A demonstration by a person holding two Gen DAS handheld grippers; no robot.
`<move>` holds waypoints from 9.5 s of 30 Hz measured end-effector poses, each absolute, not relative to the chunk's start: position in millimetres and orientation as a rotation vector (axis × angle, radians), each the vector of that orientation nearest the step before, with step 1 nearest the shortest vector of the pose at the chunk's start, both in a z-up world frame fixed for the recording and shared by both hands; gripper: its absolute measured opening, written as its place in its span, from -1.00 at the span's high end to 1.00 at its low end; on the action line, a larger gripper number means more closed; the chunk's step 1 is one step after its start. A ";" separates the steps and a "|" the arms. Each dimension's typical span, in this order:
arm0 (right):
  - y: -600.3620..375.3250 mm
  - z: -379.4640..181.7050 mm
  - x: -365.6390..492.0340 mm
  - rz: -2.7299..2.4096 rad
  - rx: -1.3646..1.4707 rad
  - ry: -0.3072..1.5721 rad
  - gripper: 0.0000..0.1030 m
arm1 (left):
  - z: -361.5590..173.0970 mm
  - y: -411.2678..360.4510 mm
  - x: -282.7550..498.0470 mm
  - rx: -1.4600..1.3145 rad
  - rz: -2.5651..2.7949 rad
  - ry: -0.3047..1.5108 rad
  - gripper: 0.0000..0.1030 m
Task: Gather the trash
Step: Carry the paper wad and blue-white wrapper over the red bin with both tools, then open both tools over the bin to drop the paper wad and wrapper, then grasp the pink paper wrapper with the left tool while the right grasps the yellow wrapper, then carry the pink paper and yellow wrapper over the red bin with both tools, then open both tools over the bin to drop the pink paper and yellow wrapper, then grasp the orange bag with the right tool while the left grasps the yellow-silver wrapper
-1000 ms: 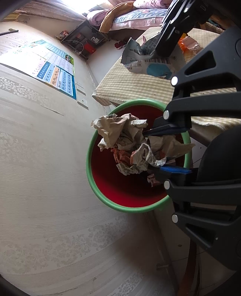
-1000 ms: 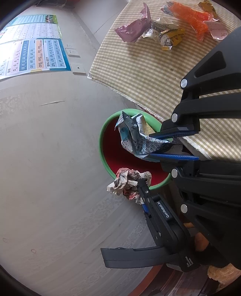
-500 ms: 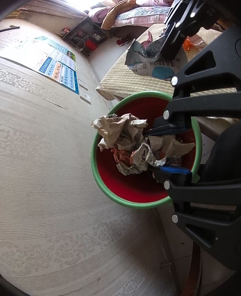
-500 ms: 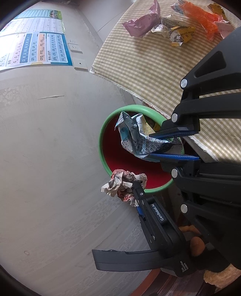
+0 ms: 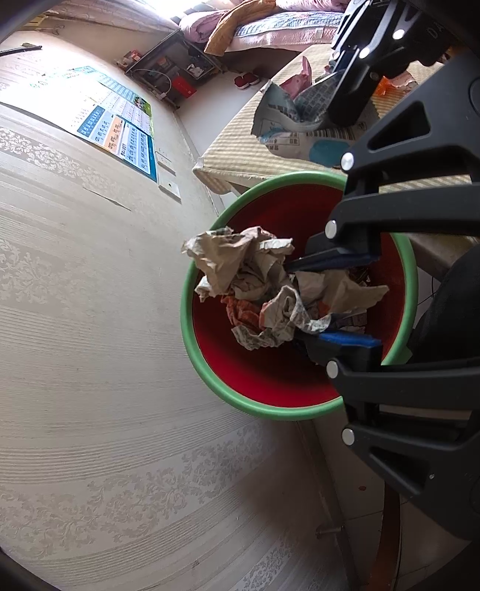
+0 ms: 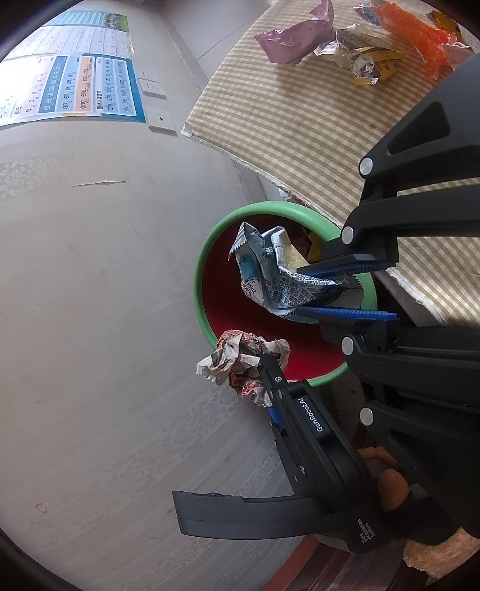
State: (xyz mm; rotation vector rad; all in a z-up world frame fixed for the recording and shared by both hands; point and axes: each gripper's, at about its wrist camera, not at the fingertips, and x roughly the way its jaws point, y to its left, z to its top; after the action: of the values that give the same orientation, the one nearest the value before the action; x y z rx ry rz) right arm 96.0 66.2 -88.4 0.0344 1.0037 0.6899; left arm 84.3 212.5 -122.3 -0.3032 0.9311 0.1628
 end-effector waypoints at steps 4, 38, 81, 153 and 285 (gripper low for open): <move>67.7 -90.0 99.4 0.689 0.032 1.003 0.67 | -125.4 211.6 89.2 -0.294 0.164 0.940 0.51; -6.0 -93.4 64.4 0.568 0.099 0.985 0.04 | -128.5 192.4 75.8 -0.321 0.135 0.956 -0.16; -291.5 -141.3 -34.7 0.003 0.484 0.943 0.47 | -191.2 -139.2 53.8 0.111 -0.519 1.202 0.04; -93.0 -84.5 -0.7 0.423 0.173 0.910 0.42 | -88.0 101.0 40.6 -0.148 -0.003 0.876 0.04; -224.8 -167.9 68.0 0.118 0.320 1.036 -0.01 | -149.3 -19.4 112.1 -0.181 -0.284 1.064 -0.48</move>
State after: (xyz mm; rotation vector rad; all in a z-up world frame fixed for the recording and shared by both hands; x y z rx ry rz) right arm 68.0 -224.8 -167.9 0.3205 1.0361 0.1180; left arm 112.1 -19.4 -149.3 -0.1809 1.0641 -0.2841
